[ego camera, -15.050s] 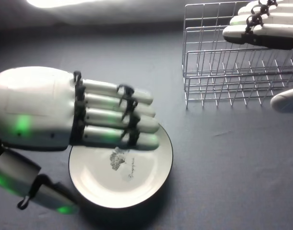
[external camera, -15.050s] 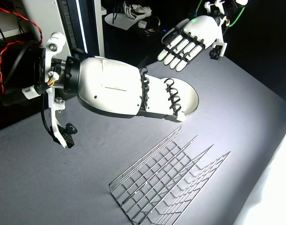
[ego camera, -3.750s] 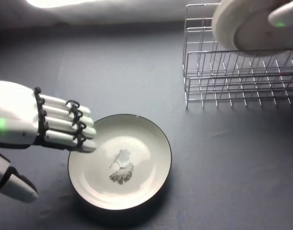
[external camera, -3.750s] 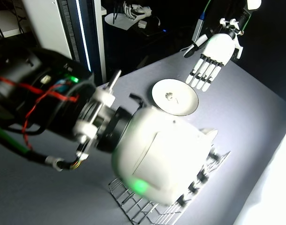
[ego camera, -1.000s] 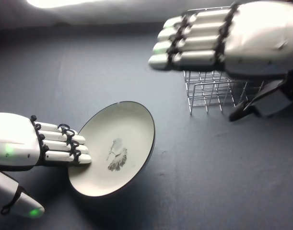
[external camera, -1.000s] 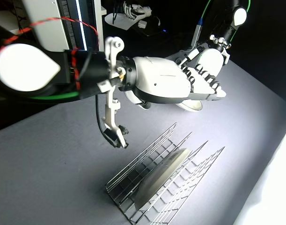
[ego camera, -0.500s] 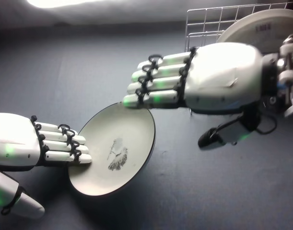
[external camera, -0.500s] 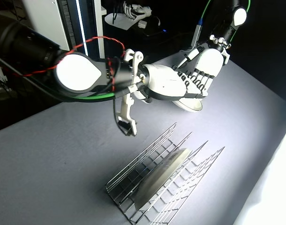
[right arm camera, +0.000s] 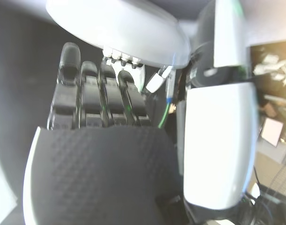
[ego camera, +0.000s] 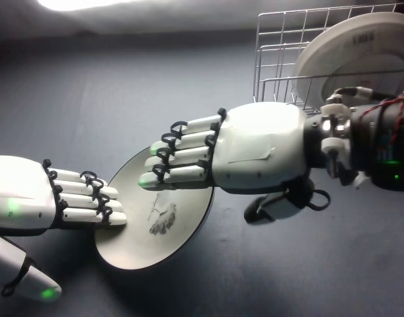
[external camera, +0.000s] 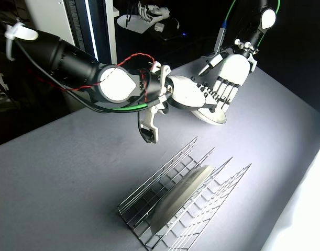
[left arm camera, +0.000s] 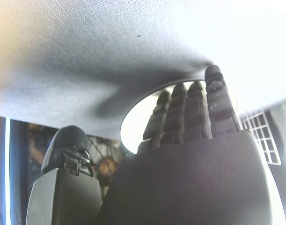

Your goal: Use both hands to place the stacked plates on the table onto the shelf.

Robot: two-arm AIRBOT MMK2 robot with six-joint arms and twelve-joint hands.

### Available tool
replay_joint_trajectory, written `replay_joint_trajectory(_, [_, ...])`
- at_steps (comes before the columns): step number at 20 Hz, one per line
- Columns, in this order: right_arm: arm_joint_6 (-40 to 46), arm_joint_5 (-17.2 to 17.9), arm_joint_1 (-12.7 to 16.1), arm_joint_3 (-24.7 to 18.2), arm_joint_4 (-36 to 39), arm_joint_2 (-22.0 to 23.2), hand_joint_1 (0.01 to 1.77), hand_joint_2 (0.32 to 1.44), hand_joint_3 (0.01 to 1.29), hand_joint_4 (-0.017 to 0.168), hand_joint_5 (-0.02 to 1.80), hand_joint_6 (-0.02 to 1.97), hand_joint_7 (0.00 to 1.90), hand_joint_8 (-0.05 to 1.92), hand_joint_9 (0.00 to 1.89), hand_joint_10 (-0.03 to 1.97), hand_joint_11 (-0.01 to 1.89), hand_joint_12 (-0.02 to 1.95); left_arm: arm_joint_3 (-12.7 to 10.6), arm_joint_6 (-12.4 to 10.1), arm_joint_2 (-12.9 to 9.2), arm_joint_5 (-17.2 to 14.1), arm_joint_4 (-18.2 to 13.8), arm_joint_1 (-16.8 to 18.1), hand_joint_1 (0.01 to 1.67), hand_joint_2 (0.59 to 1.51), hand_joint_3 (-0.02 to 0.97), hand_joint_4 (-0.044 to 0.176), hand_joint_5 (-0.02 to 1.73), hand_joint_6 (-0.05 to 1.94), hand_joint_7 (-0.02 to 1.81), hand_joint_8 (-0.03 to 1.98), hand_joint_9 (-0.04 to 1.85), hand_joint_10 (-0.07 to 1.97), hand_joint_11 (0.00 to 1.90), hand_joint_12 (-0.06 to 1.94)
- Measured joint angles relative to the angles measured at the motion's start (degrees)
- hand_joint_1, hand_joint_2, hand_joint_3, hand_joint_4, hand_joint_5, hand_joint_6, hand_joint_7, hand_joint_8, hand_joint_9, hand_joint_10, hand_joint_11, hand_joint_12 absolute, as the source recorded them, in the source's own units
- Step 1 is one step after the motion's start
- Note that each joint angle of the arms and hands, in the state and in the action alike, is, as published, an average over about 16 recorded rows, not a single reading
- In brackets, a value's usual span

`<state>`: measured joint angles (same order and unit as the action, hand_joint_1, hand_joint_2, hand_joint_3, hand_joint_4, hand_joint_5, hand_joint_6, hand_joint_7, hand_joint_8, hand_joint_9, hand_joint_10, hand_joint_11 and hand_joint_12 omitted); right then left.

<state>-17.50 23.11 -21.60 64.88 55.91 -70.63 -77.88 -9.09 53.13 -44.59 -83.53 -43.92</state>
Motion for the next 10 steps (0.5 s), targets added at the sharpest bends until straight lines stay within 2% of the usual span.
replay_joint_trajectory(4, [-0.17,-1.03,-0.35,2.06,-0.13,-3.36,1.31,0.96,0.01,-0.002,0.02,0.02,0.02,0.01,0.02,0.0,0.01,0.62,-0.06,0.0,0.06,-0.05,0.01,0.0,0.02,1.186,0.022,-0.008,0.0,-0.03,0.0,0.0,-0.03,-0.05,0.03,0.03])
replay_joint_trajectory(10, [-0.31,-2.0,-0.62,5.06,-0.29,-7.46,1.43,1.01,0.01,-0.002,0.04,0.02,0.04,0.01,0.06,0.0,0.01,0.69,-0.16,0.0,0.14,-0.13,0.02,0.0,0.02,1.185,0.022,-0.008,0.0,-0.03,0.0,0.0,-0.03,-0.05,0.03,0.03])
